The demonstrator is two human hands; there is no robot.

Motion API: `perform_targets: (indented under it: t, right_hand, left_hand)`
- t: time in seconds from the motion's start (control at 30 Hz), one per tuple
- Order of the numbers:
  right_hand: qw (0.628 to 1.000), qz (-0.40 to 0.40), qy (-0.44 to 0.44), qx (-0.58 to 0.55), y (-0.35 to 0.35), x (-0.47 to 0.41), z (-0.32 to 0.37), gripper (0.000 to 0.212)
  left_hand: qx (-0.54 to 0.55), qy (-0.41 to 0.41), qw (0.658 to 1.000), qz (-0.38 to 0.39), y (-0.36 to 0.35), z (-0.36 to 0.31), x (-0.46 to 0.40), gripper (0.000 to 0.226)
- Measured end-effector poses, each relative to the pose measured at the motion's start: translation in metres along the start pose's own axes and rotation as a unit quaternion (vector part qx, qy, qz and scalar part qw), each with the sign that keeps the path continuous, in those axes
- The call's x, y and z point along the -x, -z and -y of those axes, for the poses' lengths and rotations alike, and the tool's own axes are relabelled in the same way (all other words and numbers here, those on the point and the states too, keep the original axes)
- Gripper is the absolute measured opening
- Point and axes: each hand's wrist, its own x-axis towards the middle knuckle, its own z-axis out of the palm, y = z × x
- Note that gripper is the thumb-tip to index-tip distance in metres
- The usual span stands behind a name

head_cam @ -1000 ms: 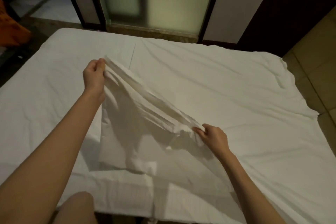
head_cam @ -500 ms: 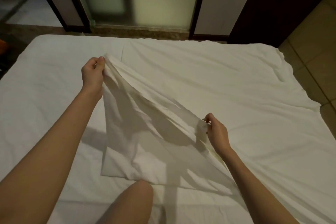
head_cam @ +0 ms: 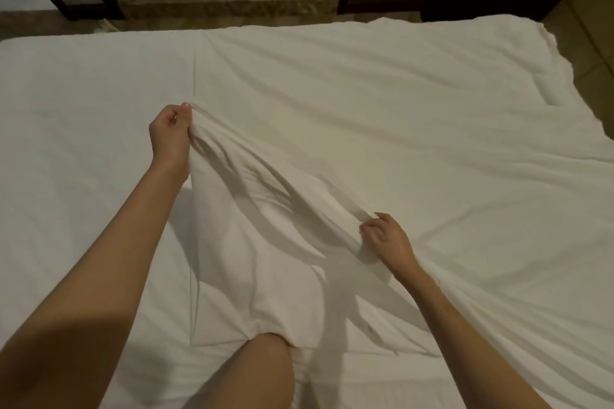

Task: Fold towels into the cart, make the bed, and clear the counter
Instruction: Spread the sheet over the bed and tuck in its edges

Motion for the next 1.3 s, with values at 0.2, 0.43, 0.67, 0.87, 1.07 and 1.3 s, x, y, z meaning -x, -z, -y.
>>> perform_targets:
  t: [0.2,0.43,0.67,0.87,1.07,1.3]
  right_hand:
    - [0.996,0.074,-0.011,0.042,-0.001,-0.022,0.005,0.023]
    - [0.996,0.076,-0.032,0.037,0.007,-0.037,0.008,0.029]
    - [0.974,0.164,-0.039,0.149,-0.008,-0.033,0.017,0.041]
    - [0.969,0.180,-0.049,0.160,-0.026,-0.031,0.030,0.053]
    - [0.979,0.156,-0.021,0.133,0.011,-0.028,0.029,0.022]
    - [0.941,0.208,-0.038,0.263,0.034,0.011,-0.023,0.042]
  left_hand:
    - [-0.016,0.024,1.000,0.006,-0.020,0.017,-0.032,0.034]
    - [-0.016,0.030,0.999,0.002,-0.022,0.026,-0.039,0.033]
    - [0.005,0.019,1.000,0.001,-0.019,0.021,-0.024,0.032]
    - [0.012,0.000,1.000,-0.004,-0.011,0.016,-0.012,0.031]
    - [0.011,0.001,1.000,-0.016,-0.003,0.014,-0.007,0.033]
    - [0.027,-0.012,0.999,-0.024,-0.002,0.009,0.007,0.035]
